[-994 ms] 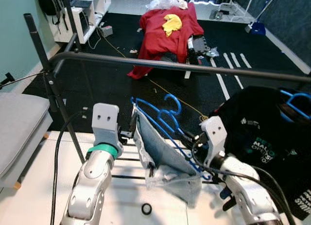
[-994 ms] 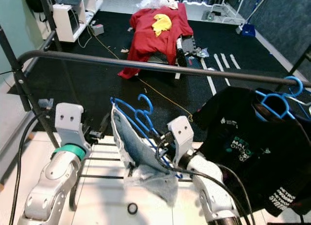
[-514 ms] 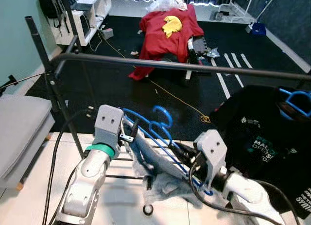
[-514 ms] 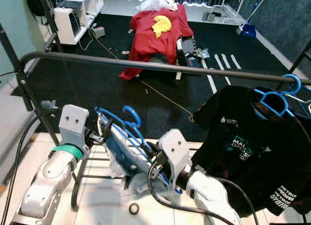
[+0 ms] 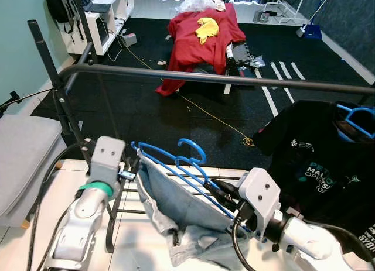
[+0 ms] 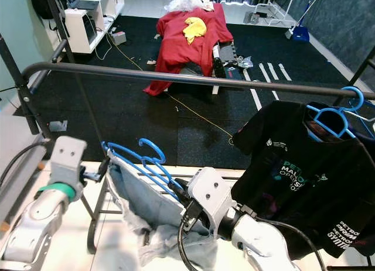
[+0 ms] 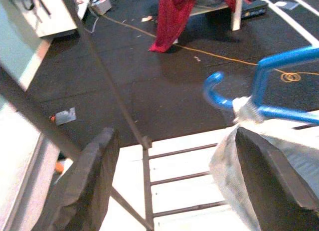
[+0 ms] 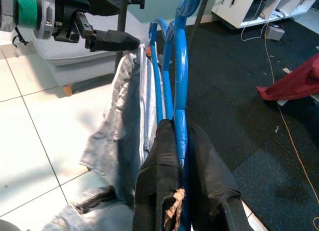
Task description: Hang hanger
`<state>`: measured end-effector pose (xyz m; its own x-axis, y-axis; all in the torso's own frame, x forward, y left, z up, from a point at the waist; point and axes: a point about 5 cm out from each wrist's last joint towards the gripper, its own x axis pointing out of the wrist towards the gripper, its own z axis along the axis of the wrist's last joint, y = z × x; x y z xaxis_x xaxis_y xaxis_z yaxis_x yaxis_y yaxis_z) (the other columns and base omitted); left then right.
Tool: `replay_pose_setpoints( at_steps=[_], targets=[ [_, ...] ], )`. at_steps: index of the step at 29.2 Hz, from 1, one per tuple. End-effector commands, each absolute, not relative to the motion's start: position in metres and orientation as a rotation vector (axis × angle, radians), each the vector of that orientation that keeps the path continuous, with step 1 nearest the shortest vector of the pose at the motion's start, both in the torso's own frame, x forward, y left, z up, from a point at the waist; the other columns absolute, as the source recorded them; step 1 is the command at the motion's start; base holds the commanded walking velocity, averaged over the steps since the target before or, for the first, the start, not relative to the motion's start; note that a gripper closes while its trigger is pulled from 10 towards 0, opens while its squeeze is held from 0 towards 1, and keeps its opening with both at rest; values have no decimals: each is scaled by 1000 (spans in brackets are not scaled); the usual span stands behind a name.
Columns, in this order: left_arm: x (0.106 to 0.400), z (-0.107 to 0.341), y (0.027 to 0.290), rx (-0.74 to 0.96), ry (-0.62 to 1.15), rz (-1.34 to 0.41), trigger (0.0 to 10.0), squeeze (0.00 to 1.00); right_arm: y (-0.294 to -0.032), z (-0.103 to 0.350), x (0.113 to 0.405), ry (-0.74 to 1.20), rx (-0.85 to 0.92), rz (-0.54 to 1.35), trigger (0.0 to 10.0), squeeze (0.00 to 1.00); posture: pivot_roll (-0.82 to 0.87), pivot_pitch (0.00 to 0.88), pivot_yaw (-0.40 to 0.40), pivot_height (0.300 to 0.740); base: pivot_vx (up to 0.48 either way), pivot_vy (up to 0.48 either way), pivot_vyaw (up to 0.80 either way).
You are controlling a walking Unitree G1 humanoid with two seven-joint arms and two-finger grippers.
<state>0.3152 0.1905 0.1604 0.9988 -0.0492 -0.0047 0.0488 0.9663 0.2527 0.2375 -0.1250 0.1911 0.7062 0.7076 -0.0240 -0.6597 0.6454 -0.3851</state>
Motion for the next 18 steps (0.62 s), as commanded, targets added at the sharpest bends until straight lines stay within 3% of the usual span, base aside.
replay_pose_setpoints(
  at_steps=[1, 4, 6, 9, 18],
  targets=[
    [312, 152, 200, 277, 26, -28, 10000, 0, -124, 201, 232, -180, -390, 784, 10000, 0, -120, 140, 59, 740, 0, 0, 0],
    [311, 151, 201, 283, 28, -41, 10000, 0, -124, 203, 232, -185, -392, 782, 10000, 0, -118, 140, 59, 740, 0, 0, 0],
    [311, 152, 199, 271, 29, -59, 9333, 0, -124, 204, 233, -189, -393, 782, 10000, 0, -119, 142, 60, 740, 0, 0, 0],
    [311, 153, 194, 241, 30, -83, 10000, 0, -123, 204, 233, -188, -392, 782, 10000, 0, -119, 143, 60, 740, 0, 0, 0],
    [305, 163, 181, 77, 19, -225, 10000, 0, -122, 201, 235, -170, -388, 780, 10000, 0, -116, 149, 63, 740, 0, 0, 0]
  ],
)
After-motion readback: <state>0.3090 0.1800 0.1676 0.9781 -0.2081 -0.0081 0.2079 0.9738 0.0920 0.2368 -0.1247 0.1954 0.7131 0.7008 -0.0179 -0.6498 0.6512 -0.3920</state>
